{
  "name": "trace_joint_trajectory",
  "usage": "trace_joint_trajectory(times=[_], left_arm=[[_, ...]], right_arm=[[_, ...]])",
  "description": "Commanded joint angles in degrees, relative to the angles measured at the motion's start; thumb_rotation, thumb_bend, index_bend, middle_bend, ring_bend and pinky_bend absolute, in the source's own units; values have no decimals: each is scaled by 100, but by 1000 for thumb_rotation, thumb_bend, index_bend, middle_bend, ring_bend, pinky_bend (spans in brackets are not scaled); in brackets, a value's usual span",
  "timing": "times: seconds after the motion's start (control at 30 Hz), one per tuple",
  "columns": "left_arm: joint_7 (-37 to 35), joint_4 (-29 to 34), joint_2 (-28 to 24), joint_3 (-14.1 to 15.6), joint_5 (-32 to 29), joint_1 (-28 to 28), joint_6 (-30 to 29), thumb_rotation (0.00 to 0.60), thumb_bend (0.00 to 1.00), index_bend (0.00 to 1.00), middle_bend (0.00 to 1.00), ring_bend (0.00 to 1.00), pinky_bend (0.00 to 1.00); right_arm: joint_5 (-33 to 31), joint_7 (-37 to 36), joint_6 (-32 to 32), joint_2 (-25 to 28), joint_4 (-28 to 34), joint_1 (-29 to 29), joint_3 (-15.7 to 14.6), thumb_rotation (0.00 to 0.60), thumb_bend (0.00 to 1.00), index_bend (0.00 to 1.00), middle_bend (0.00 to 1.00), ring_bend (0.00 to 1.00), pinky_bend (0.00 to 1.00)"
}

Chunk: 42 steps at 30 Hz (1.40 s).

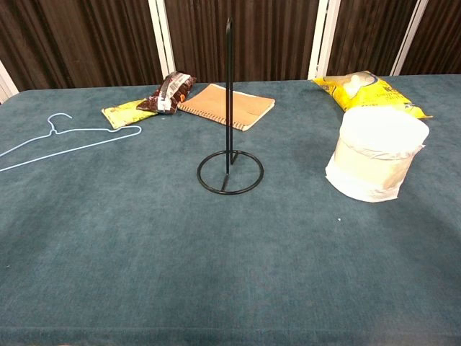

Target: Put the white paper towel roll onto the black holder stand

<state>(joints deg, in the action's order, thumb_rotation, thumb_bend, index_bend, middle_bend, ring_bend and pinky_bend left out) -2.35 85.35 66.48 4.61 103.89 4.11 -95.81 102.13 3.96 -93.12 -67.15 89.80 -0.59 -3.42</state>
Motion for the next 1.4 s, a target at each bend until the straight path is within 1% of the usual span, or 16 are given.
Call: trace_joint_trajectory(times=[0.03, 0.13, 0.2, 0.27, 0.37, 0.4, 0.5, 0.6, 0.8, 1.03, 1.3, 1.4], left_arm=[[0, -4, 1, 10, 22, -12, -19, 600, 389, 0, 0, 0, 79], [-50, 1, -46, 51, 52, -56, -73, 600, 389, 0, 0, 0, 79], [-98, 1, -72, 59, 60, -72, -105, 600, 389, 0, 0, 0, 79], [-172, -45, 13, -125, -122, 140, 167, 600, 389, 0, 0, 0, 79], [-238, -75, 39, -167, -172, 196, 233, 600, 389, 0, 0, 0, 80], [-245, -79, 41, -162, -165, 205, 244, 600, 389, 0, 0, 0, 80], [-234, -97, 42, -149, -152, 205, 243, 600, 389, 0, 0, 0, 80], [-163, -65, 43, -157, -194, 219, 302, 600, 389, 0, 0, 0, 80], [-135, -15, -9, -183, -271, 171, 240, 600, 389, 0, 0, 0, 80], [-135, -24, 3, -187, -308, 146, 228, 600, 389, 0, 0, 0, 81], [-93, 9, -1, -193, -338, 169, 298, 600, 389, 0, 0, 0, 82], [-81, 7, 1, -199, -360, 174, 320, 600, 389, 0, 0, 0, 82]], right_arm=[[-14, -2, 33, -13, 3, 18, 6, 600, 161, 0, 0, 0, 0], [-78, -41, 101, -44, -38, 68, 52, 600, 161, 0, 0, 0, 0], [-139, -197, 216, -86, -69, 189, 138, 600, 161, 0, 0, 0, 0], [-261, -336, 450, -123, -111, 389, 275, 600, 161, 0, 0, 0, 0], [-672, -600, 1115, -189, -185, 895, 641, 600, 161, 0, 0, 0, 0], [-890, -754, 1482, -196, -184, 1115, 767, 600, 161, 0, 0, 0, 0], [-1281, -973, 2329, -146, -124, 1624, 981, 600, 158, 0, 0, 0, 0], [-1591, -823, 2902, -223, -183, 2029, 1168, 600, 128, 0, 0, 0, 0], [-2335, -634, 3661, -493, -418, 2569, 1480, 600, 104, 0, 0, 0, 0], [-3006, -405, 4210, -605, -554, 2890, 1563, 600, 103, 0, 0, 0, 0], [-3493, -323, 4553, -779, -801, 3180, 1632, 600, 104, 0, 0, 0, 0], [-3663, -343, 4776, -828, -883, 3301, 1626, 600, 103, 0, 0, 0, 0]])
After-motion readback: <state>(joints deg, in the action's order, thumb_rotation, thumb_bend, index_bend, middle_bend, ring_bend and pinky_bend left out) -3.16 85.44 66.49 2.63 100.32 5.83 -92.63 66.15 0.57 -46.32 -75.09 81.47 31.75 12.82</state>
